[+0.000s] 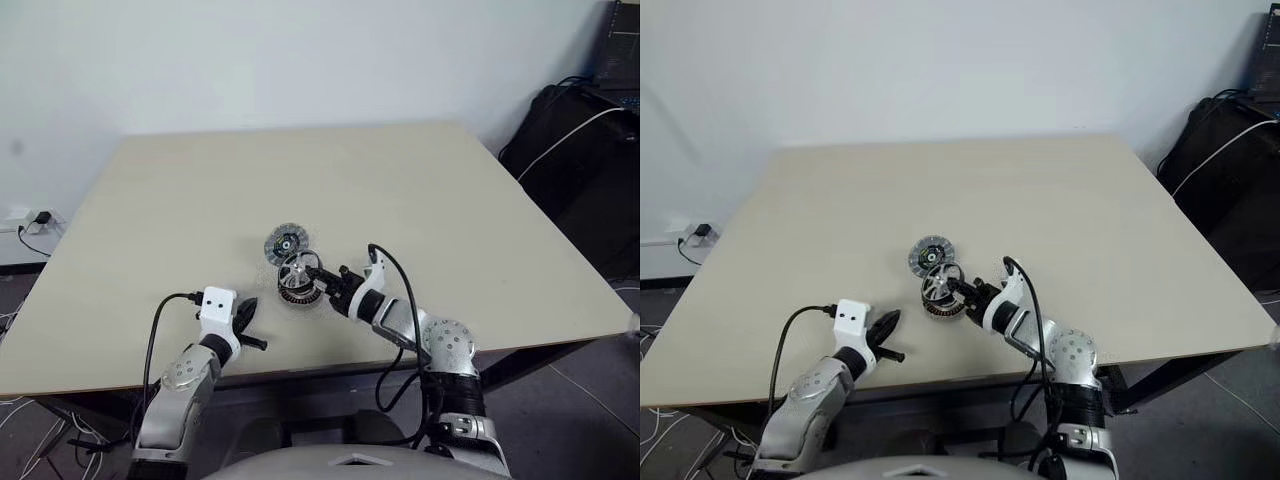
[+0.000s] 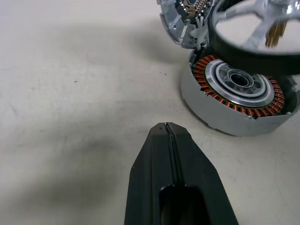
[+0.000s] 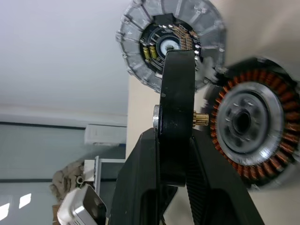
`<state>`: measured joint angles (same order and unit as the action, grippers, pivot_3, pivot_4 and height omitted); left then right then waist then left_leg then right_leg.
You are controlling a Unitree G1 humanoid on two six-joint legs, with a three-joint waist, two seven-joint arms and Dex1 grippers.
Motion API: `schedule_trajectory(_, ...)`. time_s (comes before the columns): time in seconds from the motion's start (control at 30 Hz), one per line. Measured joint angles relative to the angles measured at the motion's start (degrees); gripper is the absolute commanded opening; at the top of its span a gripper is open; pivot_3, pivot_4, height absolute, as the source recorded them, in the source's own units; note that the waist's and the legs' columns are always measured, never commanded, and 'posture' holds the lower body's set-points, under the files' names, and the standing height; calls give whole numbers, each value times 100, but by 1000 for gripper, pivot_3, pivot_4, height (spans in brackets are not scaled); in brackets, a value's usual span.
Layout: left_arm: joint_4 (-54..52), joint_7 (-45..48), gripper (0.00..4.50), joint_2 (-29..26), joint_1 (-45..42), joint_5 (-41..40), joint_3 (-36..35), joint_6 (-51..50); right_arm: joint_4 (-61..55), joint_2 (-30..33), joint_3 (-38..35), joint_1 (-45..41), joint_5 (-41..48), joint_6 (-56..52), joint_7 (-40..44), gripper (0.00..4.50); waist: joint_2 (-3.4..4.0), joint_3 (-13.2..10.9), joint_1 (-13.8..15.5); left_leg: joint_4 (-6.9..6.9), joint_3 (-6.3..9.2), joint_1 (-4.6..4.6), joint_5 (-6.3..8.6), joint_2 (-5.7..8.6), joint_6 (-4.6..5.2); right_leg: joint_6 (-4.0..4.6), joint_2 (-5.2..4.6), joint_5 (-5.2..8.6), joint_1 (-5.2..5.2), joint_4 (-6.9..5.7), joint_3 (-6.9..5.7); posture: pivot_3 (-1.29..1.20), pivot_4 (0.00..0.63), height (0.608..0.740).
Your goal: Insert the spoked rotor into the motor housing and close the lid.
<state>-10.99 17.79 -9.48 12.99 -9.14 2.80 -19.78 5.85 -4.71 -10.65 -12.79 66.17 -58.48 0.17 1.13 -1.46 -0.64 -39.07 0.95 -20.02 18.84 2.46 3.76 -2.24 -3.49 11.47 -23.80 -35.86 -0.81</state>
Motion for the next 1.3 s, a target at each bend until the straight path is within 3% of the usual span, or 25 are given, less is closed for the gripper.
schedule_trajectory(0.73, -53, -9, 0, -31, -41, -2, 1, -67, 563, -32, -26, -129, -442, 250, 188, 413, 1, 0, -1, 1, 0, -10, 3, 0, -4, 4, -6, -1, -13, -1, 1, 0, 0, 740)
schedule_trajectory(1.1, -53, 7, 0, -35, -75, -1, 4, -84, 565, -32, -102, -108, -467, 144, 214, 413, 7, 17, -1, 0, -2, -58, -2, 0, -11, 10, -7, -10, -71, -8, 5, 0, 0, 740)
schedule_trajectory(1.13, -53, 9, 0, -35, -77, -1, 4, -85, 564, -33, -102, -108, -471, 141, 213, 1138, 7, 17, -1, 0, -3, -58, -2, 0, -11, 10, -7, -10, -71, -8, 5, 0, 0, 740)
schedule_trajectory(1.3, -52, 31, 0, -35, -98, -1, 6, -96, 565, -34, -103, -107, -480, 136, 214, 2686, 7, 17, -1, -1, -3, -59, -2, 0, -11, 10, -8, -10, -71, -8, 5, 0, 0, 740)
